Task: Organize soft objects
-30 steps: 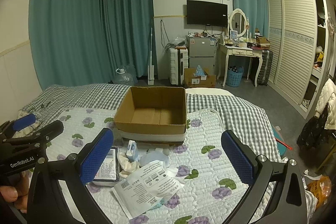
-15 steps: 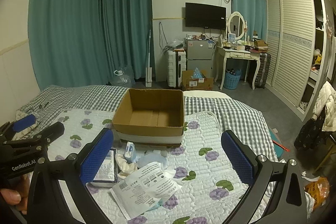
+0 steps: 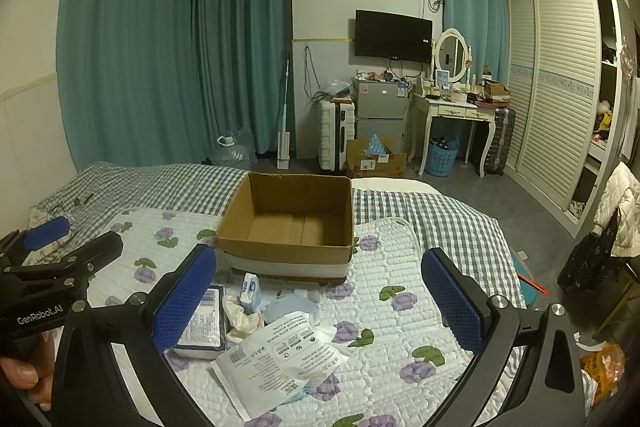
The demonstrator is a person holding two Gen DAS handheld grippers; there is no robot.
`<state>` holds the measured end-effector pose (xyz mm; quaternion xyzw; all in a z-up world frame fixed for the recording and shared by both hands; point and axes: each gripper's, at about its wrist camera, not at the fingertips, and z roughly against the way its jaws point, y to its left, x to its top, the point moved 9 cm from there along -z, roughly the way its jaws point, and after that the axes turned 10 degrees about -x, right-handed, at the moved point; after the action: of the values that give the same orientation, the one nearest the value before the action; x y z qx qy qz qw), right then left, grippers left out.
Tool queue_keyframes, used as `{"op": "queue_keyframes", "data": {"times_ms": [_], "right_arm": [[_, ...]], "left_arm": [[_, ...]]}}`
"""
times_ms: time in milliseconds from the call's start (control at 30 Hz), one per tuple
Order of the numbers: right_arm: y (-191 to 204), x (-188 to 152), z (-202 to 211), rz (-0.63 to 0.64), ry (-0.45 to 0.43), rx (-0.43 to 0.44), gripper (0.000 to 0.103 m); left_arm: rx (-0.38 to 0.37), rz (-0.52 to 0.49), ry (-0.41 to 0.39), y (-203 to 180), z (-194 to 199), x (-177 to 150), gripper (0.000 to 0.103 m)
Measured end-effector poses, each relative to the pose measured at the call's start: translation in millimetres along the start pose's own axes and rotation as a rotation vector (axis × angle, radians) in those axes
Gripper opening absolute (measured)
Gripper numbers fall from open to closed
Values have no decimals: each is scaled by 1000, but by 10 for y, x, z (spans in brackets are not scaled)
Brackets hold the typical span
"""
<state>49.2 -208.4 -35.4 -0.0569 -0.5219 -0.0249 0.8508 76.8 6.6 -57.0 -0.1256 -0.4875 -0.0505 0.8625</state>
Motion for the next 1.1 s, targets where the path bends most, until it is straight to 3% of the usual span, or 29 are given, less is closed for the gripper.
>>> {"op": "queue_keyframes", "data": {"times_ms": [500,733,1100], "right_arm": [[54,-101,-261,28,29,2,103],[16,-401,-589,26,118,-2,103],[-39,-1094,-1183,-2,334,-25,103]], "left_arm": [[15,2,43,104,-225,-112,101],[11,30,143,238,-599,-377,101],[27,92,352,362,-1208,-1012,101]]}}
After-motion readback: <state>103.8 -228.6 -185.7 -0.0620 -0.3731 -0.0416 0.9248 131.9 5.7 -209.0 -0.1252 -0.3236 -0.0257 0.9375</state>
